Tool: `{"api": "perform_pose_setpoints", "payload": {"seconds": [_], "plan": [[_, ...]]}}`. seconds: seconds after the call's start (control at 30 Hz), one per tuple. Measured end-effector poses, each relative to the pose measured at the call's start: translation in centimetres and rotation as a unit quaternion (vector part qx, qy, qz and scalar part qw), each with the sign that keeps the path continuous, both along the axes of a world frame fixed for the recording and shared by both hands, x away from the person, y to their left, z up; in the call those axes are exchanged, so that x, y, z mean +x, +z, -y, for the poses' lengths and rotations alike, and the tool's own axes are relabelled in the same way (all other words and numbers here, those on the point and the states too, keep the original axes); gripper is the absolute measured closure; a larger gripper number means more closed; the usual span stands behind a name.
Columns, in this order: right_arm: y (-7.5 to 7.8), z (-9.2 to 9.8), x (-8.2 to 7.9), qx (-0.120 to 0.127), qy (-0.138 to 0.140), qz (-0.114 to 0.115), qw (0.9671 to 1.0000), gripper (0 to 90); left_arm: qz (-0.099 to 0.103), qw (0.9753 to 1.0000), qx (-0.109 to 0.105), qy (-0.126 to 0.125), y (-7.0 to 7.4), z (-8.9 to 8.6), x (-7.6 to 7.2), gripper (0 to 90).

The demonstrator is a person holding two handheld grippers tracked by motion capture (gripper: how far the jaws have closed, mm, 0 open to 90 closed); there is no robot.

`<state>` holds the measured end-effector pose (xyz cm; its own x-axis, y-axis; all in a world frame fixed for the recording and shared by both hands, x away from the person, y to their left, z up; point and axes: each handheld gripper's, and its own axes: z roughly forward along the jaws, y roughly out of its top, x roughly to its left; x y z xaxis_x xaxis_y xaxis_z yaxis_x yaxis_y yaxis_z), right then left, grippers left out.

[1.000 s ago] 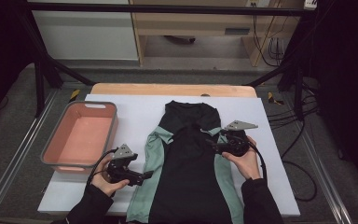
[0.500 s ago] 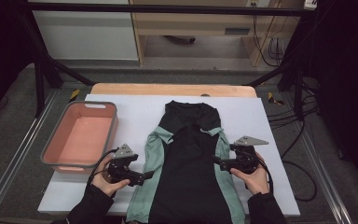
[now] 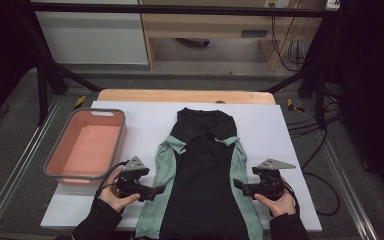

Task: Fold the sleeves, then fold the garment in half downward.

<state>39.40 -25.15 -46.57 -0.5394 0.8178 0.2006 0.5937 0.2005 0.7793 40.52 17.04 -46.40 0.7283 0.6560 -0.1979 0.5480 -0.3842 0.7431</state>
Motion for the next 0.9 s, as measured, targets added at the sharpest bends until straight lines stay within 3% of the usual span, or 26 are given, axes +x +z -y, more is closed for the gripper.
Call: {"api": "perform_pose_setpoints", "payload": {"seconds": [0.33, 0.57, 0.7, 0.9], "plan": [[-0.4, 0.1, -0.7, -0.010, 0.000, -0.003, 1.0000, 8.2, -0.014, 0.9998, 0.007, 0.013, 0.0, -0.7, -0.3, 17.2], [-0.4, 0.3, -1.5, -0.012, 0.001, -0.005, 0.9999, 9.1, -0.011, 0.9994, 0.022, 0.024, 0.0, -0.6, -1.1, 32.7], [-0.6, 0.5, -1.9, -0.017, 0.000, -0.007, 0.9998, 10.6, -0.010, 0.9994, 0.017, 0.029, -0.1, -0.7, -1.6, 43.0], [-0.7, 0.7, -2.3, -0.022, 0.000, -0.006, 0.9997, 14.5, -0.034, 0.9987, 0.017, 0.033, -0.4, -0.9, -1.9, 52.0]]}}
